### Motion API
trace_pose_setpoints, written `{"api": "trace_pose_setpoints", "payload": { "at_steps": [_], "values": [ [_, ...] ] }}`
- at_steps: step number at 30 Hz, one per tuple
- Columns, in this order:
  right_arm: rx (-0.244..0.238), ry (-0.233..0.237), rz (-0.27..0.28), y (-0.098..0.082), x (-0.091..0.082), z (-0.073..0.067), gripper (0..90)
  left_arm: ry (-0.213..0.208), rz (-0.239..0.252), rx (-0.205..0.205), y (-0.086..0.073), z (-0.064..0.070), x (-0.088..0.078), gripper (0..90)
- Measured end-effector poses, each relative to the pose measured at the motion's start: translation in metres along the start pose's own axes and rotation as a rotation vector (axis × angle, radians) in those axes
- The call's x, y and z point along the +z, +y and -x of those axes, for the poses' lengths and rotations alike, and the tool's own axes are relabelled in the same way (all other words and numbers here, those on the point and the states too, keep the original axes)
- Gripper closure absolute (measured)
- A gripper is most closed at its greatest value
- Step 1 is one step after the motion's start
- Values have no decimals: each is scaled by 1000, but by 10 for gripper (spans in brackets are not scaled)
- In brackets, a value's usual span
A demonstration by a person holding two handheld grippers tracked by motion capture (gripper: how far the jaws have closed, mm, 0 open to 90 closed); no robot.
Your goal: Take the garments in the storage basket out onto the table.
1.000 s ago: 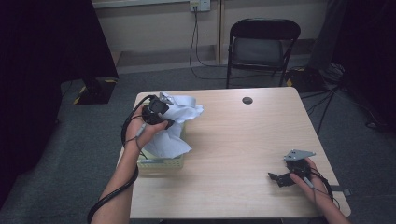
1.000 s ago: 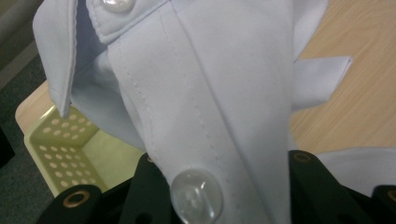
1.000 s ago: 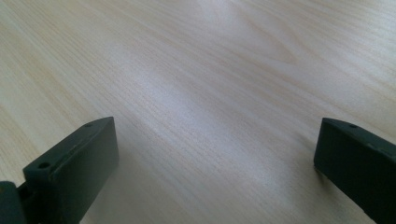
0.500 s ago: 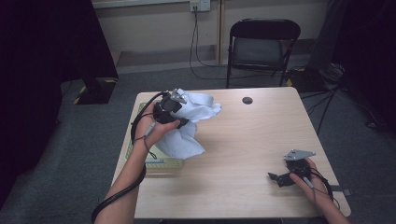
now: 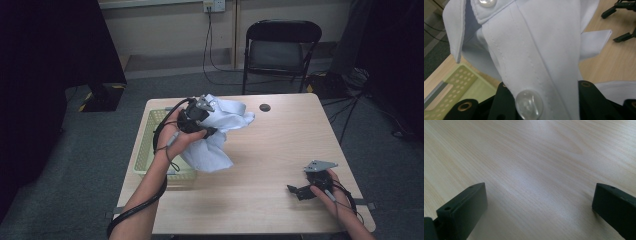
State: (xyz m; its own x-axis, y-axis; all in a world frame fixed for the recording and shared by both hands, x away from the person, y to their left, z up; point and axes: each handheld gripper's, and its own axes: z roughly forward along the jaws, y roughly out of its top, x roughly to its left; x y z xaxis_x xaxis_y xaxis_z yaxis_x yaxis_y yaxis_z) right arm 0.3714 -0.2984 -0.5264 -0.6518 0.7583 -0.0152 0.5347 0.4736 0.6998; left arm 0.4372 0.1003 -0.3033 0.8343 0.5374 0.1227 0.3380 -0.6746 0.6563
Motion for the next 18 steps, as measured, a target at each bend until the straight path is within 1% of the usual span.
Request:
{"api": "trace_pose_setpoints", "payload": {
  "at_steps": [10, 13, 17, 18],
  "values": [
    [0, 0, 0, 0, 0, 0, 0, -54, 32, 19, 11, 15, 13, 672],
    [0, 0, 0, 0, 0, 0, 0, -68, 41, 17, 13, 18, 17, 671],
    [0, 0, 0, 0, 0, 0, 0, -80, 69, 7, 14, 22, 24, 671],
    [0, 0, 0, 0, 0, 0, 0, -89, 73, 6, 15, 23, 26, 671]
  ]
}}
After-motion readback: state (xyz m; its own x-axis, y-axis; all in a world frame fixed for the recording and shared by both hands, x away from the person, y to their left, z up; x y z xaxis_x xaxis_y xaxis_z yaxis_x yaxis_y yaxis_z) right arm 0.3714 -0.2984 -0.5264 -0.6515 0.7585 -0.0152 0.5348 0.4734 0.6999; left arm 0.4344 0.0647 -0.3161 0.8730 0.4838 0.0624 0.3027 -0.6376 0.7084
